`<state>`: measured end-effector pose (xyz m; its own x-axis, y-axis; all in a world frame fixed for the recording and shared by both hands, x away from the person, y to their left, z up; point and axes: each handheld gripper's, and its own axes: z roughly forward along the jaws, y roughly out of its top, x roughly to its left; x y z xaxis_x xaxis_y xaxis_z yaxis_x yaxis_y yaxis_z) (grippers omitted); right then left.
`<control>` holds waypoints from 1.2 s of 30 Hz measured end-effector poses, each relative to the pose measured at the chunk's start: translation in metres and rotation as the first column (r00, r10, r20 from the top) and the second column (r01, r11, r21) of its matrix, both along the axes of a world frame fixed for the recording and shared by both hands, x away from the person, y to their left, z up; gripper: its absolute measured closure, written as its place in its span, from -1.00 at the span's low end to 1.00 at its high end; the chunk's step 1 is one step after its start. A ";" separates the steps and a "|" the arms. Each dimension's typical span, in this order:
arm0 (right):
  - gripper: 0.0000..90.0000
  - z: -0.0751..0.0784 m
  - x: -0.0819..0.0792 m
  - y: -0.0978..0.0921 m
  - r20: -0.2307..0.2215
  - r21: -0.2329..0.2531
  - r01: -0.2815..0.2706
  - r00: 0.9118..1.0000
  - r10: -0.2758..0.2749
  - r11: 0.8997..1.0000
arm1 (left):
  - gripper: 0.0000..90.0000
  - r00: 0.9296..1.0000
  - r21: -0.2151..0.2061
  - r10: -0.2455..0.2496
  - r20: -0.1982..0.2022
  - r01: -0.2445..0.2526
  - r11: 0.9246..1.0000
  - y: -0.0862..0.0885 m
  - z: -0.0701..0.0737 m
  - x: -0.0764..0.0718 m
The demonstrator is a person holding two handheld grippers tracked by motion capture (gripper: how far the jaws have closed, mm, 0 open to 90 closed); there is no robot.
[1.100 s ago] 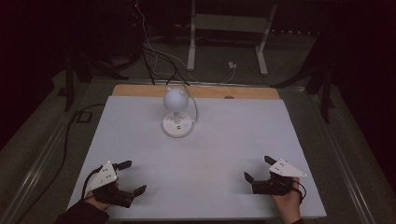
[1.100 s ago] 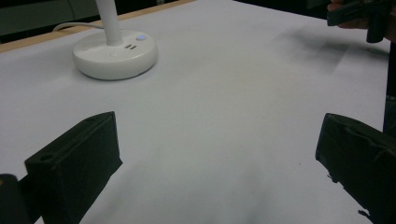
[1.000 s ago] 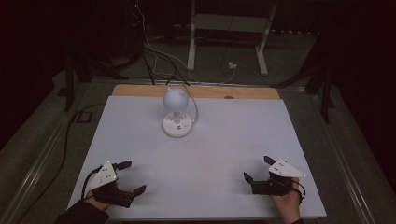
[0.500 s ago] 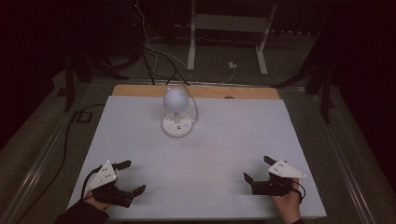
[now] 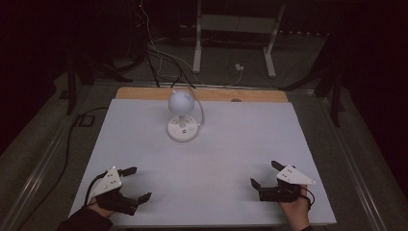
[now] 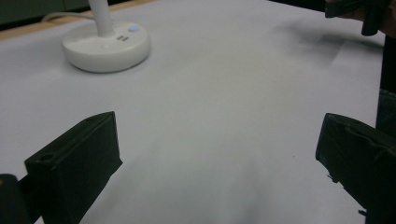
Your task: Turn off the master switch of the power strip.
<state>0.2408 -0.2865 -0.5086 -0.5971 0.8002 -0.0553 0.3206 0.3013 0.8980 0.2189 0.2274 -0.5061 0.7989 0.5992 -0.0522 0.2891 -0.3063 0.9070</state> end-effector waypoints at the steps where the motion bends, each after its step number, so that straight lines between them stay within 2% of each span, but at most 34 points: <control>1: -1.00 0.000 0.000 0.000 0.002 -0.001 0.002 1.000 -0.002 1.000 | -0.99 1.000 0.002 0.000 -0.006 0.000 1.000 -0.002 0.001 0.000; 6: -1.00 0.001 -0.002 0.001 0.005 0.001 0.015 1.000 -0.015 1.000 | -0.99 0.999 -0.011 -0.018 -0.032 0.018 1.000 -0.007 0.008 0.003; 9: -1.00 0.002 -0.002 0.001 0.011 0.004 0.017 1.000 -0.017 1.000 | -0.99 0.998 -0.003 -0.041 -0.041 0.041 0.999 -0.012 0.017 0.006; 13: -1.00 0.003 -0.003 0.002 0.019 0.008 0.017 1.000 -0.018 1.000 | -0.99 0.998 0.004 -0.044 -0.051 0.044 0.999 -0.016 0.023 0.010; 19: -1.00 0.003 -0.004 0.002 0.027 0.013 0.017 0.999 -0.017 1.000 | -0.99 0.997 0.003 -0.053 -0.052 0.053 0.999 -0.019 0.031 0.017; 24: -1.00 0.004 -0.005 0.002 0.026 0.022 0.009 1.000 -0.010 1.000 | -0.99 0.998 0.000 -0.045 -0.037 0.045 0.999 -0.023 0.041 0.025; 32: -1.00 0.005 -0.005 0.001 0.029 0.036 0.004 1.000 -0.005 0.999 | -0.99 0.999 0.002 -0.040 -0.015 0.040 0.999 -0.039 0.055 0.044; 36: -1.00 0.005 -0.005 0.001 0.031 0.036 0.003 1.000 -0.004 0.999 | -0.99 0.999 0.006 -0.038 -0.016 0.038 0.999 -0.048 0.058 0.052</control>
